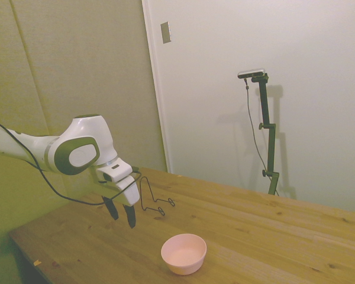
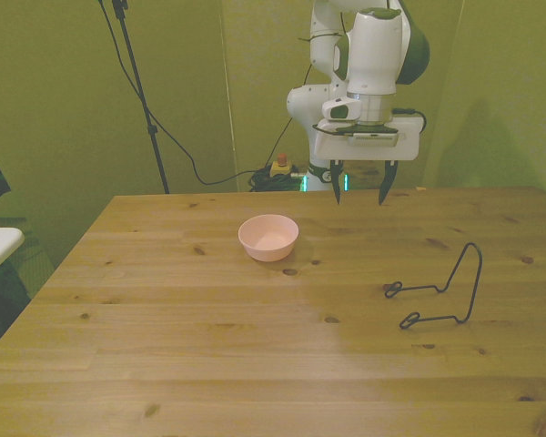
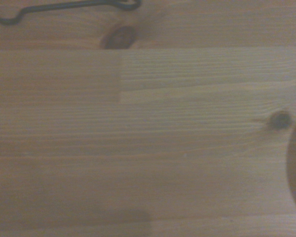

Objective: Load the bowl

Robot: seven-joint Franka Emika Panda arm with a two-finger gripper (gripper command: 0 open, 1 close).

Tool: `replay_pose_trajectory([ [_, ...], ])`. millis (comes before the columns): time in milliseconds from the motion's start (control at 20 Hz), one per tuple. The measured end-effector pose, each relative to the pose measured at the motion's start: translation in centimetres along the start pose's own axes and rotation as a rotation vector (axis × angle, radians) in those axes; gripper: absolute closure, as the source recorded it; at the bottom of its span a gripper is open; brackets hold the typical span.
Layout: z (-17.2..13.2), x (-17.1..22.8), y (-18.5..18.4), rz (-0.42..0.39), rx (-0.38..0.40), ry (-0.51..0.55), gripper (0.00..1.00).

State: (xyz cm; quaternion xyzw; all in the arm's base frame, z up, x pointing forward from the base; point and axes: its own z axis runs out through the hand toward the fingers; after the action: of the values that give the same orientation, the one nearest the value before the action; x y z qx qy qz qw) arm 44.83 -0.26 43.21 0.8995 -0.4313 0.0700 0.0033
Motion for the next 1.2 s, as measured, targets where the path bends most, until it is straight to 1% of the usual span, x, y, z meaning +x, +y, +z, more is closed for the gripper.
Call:
replay_pose_trajectory([
  [250, 0.3, 3.1, 2.7, 0.076, -0.035, 0.031, 0.00],
  [500, -0.3, 6.3, 5.8, 0.144, -0.036, 0.055, 0.00],
  [650, -0.8, 8.4, 7.2, 0.177, -0.023, 0.072, 0.00],
  [750, -0.5, 9.7, 7.7, 0.195, -0.022, 0.072, 0.00],
  [850, 0.5, 10.6, 7.3, 0.198, -0.027, 0.068, 0.00],
  [1000, 2.5, 11.8, 5.7, 0.187, -0.032, 0.062, 0.00],
  [1200, 4.2, 12.9, 4.3, 0.179, -0.046, 0.049, 0.00],
])
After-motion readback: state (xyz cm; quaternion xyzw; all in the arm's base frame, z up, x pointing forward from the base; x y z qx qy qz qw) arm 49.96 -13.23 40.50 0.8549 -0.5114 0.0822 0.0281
